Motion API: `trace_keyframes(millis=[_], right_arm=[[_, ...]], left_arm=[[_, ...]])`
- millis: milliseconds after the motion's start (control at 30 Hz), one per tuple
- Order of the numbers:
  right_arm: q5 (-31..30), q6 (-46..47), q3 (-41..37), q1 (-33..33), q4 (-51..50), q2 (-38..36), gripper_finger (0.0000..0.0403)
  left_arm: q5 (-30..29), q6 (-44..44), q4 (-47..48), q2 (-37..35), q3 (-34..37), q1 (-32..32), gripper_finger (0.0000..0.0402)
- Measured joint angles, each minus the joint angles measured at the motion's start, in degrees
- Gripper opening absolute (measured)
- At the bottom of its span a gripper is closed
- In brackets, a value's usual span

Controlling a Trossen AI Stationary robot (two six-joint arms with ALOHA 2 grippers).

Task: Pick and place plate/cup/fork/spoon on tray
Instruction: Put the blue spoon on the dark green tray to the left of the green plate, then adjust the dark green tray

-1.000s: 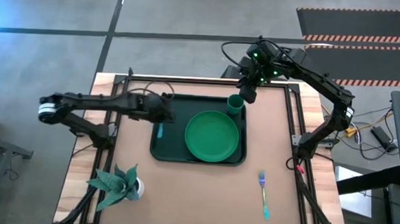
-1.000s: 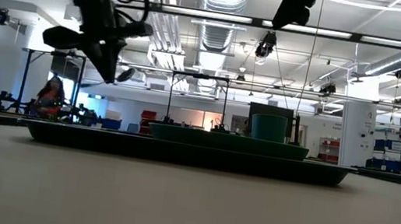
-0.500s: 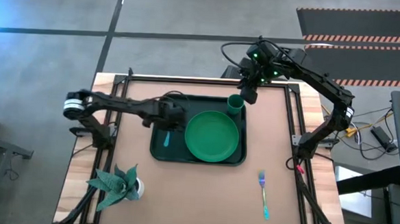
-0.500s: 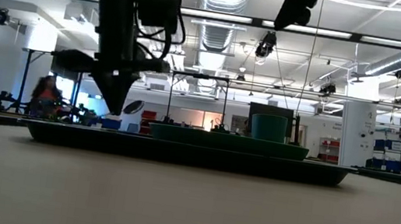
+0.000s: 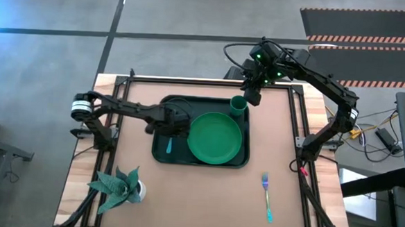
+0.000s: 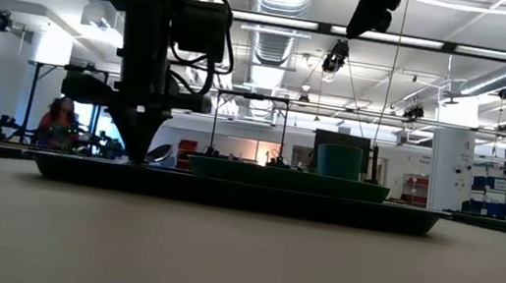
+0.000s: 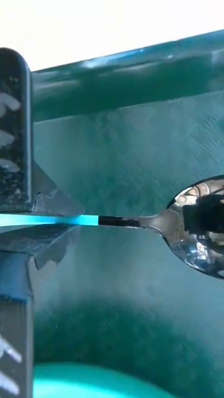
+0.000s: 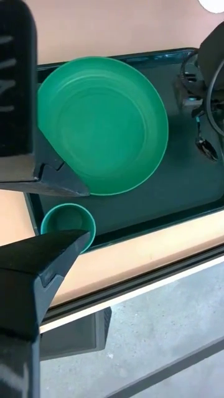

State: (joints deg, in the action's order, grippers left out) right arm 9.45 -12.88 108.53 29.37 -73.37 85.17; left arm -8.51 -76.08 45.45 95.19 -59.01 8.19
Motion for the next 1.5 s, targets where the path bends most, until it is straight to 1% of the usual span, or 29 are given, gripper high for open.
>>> trace_keyframes(millis=[500, 800, 1133, 1400, 1500], right_arm=[[0.0, -0.2, 0.0, 0.0, -0.1, 0.0, 0.0095], [0.0, -0.2, 0.0, 0.0, -0.1, 0.0, 0.0089], [0.0, -0.3, 0.0, 0.0, -0.1, 0.0, 0.0094], [0.0, -0.7, 0.0, 0.0, -0.1, 0.0, 0.0096], [0.0, -0.7, 0.0, 0.0, -0.1, 0.0, 0.0093]], left_arm=[[0.5, -0.2, -0.3, 0.1, 1.2, 0.0, 0.0], [0.5, -0.2, -0.3, 0.2, 1.3, 0.0, 0.0], [0.3, -0.2, -0.3, 0.2, 1.3, 0.0, 0.0043], [-1.0, -0.1, -0.2, 0.2, 1.3, 0.0, 0.0047], [-3.2, -0.1, 0.1, -0.5, 1.3, 0.1, 0.0047]])
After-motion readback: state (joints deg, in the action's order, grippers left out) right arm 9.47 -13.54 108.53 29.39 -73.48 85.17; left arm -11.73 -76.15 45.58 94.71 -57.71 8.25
